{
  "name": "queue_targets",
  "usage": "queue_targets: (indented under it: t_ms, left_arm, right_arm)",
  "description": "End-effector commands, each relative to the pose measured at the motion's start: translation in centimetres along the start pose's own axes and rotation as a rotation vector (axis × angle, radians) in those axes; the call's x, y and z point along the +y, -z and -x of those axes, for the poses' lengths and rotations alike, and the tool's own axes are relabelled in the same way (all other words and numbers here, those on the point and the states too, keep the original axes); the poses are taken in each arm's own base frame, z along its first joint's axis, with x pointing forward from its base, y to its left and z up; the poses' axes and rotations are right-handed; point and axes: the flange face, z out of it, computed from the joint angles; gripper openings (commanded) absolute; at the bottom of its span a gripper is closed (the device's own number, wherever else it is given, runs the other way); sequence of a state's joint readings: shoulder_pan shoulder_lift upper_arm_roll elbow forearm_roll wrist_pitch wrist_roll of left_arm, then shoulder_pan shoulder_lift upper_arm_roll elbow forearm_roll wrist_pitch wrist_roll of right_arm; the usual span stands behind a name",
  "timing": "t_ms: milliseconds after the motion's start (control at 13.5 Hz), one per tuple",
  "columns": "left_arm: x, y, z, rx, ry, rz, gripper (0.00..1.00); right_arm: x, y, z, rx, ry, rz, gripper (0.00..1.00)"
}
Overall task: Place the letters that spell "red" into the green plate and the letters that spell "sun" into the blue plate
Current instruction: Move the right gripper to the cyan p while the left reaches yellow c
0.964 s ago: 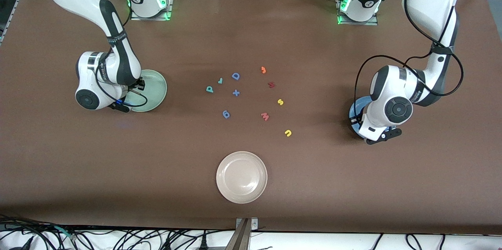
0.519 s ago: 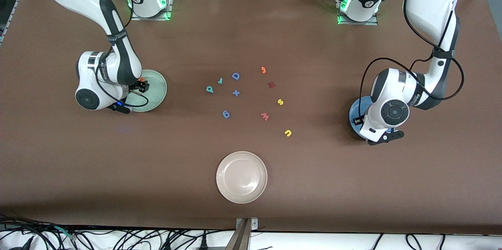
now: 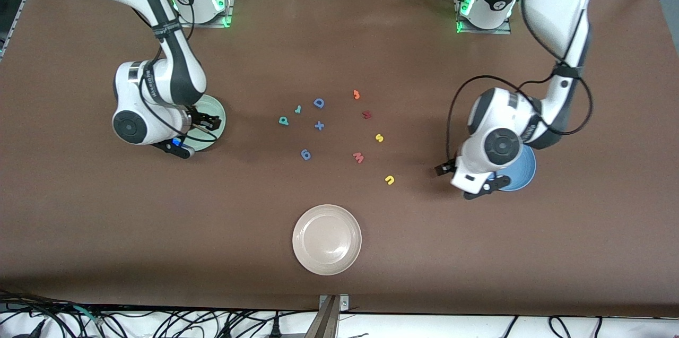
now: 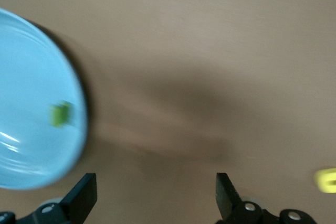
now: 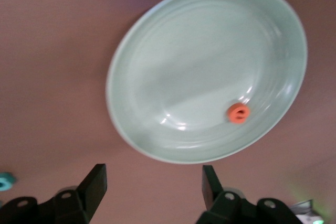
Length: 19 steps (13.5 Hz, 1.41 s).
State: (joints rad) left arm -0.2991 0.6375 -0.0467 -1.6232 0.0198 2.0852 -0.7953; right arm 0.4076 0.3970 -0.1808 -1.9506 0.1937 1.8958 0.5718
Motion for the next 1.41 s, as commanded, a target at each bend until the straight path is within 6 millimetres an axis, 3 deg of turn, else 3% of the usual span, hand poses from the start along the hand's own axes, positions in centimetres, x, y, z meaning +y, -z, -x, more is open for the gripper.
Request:
queue_targets:
  t_ms: [0, 148, 371, 667, 816, 964, 1112, 1335]
  left_arm:
    - [5.0, -1.1, -0.5, -0.023, 0.146, 0.060, 1.00]
    - [6.2, -1.0, 0.0, -0.064, 0.211, 0.121, 1.00]
    - [8.7, -1.7, 1.3, -0.055, 0.253, 0.206, 1.00]
    - [12.1, -3.1, 3.4, -0.021, 0.239, 0.225, 1.00]
    - [12.2, -3.3, 3.4, -0.020, 0.252, 0.223, 1.00]
    - [12.4, -3.2, 3.2, -0.002, 0.251, 0.244, 1.00]
    - [12.4, -3.3, 3.1, 0.016, 0.242, 0.242, 1.00]
    - [12.3, -3.6, 3.0, 0.016, 0.242, 0.238, 1.00]
  right_arm:
    - [-3.9, 0.6, 2.2, 0.024, -0.137, -0.039, 0.82]
    - [-5.7, -0.1, 2.9, 0.038, -0.290, -0.067, 0.83]
    - [-8.3, -1.0, 4.2, 0.036, -0.503, -0.124, 0.96]
    - [-13.9, -3.6, 7.5, 0.076, -0.768, -0.212, 0.98]
    - [-15.7, -4.0, 8.8, 0.089, -0.885, -0.268, 0.99]
    - [-16.7, -4.4, 9.6, 0.093, -1.018, -0.301, 0.99]
    - [-16.4, -5.2, 9.5, 0.082, -1.096, -0.288, 0.99]
    - [-16.3, -6.8, 9.3, 0.091, -1.092, -0.259, 0.99]
